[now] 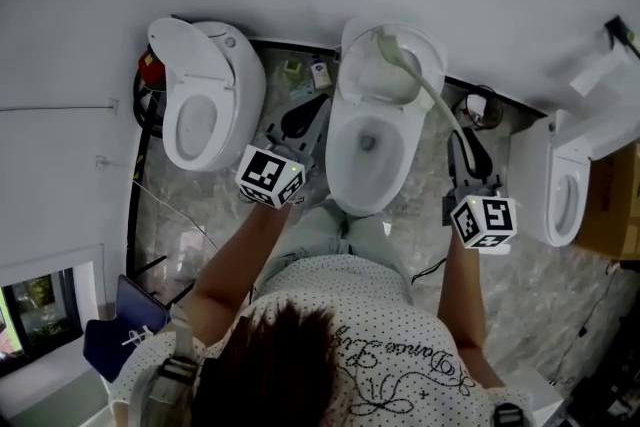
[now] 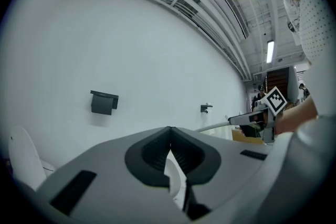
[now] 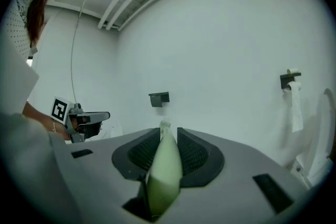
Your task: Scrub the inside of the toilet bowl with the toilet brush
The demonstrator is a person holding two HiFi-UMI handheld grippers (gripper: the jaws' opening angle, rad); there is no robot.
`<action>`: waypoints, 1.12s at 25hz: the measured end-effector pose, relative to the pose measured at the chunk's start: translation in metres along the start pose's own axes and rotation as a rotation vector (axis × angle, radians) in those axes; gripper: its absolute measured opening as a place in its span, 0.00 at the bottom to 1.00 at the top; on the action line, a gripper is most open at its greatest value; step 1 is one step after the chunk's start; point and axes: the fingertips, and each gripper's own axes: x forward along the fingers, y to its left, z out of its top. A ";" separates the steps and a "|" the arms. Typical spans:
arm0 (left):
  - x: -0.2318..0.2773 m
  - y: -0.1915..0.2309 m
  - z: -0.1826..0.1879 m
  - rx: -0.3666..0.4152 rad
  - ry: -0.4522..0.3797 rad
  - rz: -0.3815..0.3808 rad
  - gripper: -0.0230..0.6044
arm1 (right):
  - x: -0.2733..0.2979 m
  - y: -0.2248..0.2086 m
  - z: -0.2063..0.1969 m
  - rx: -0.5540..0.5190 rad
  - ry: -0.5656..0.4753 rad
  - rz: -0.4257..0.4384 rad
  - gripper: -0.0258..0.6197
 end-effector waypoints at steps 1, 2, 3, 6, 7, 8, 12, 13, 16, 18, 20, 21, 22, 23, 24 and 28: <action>-0.001 -0.001 0.004 0.004 -0.007 0.000 0.04 | 0.000 0.001 0.010 -0.016 -0.021 -0.007 0.21; -0.002 -0.002 0.009 0.008 -0.014 -0.001 0.04 | 0.000 0.002 0.019 -0.032 -0.041 -0.015 0.21; -0.002 -0.003 0.013 0.011 -0.020 -0.002 0.04 | 0.000 0.002 0.028 -0.049 -0.060 -0.024 0.21; 0.000 -0.002 0.026 0.028 -0.033 -0.007 0.04 | 0.001 0.005 0.049 -0.106 -0.087 -0.042 0.21; 0.001 0.000 0.030 0.037 -0.034 -0.009 0.04 | 0.002 0.007 0.053 -0.130 -0.086 -0.045 0.21; 0.002 0.002 0.033 0.043 -0.035 -0.010 0.04 | 0.004 0.009 0.057 -0.154 -0.086 -0.049 0.21; 0.002 0.006 0.047 0.047 -0.055 -0.008 0.04 | 0.007 0.020 0.072 -0.201 -0.113 -0.052 0.21; 0.001 0.005 0.050 0.048 -0.061 -0.009 0.04 | 0.007 0.023 0.075 -0.202 -0.123 -0.050 0.21; 0.001 0.001 0.058 0.055 -0.078 -0.020 0.04 | 0.008 0.027 0.084 -0.200 -0.147 -0.042 0.21; 0.004 0.000 0.061 0.054 -0.083 -0.028 0.04 | 0.010 0.028 0.088 -0.200 -0.158 -0.038 0.21; 0.007 0.000 0.063 0.048 -0.087 -0.034 0.04 | 0.012 0.028 0.091 -0.200 -0.168 -0.041 0.21; 0.008 -0.001 0.064 0.045 -0.090 -0.036 0.04 | 0.012 0.027 0.092 -0.199 -0.173 -0.044 0.21; 0.009 -0.002 0.064 0.042 -0.092 -0.039 0.04 | 0.012 0.026 0.093 -0.199 -0.179 -0.047 0.21; 0.009 -0.004 0.063 0.040 -0.094 -0.040 0.04 | 0.011 0.025 0.094 -0.199 -0.184 -0.049 0.21; 0.009 -0.005 0.063 0.039 -0.095 -0.041 0.04 | 0.010 0.024 0.094 -0.199 -0.189 -0.049 0.21; 0.012 -0.007 0.064 0.039 -0.096 -0.043 0.04 | 0.011 0.025 0.094 -0.204 -0.194 -0.047 0.21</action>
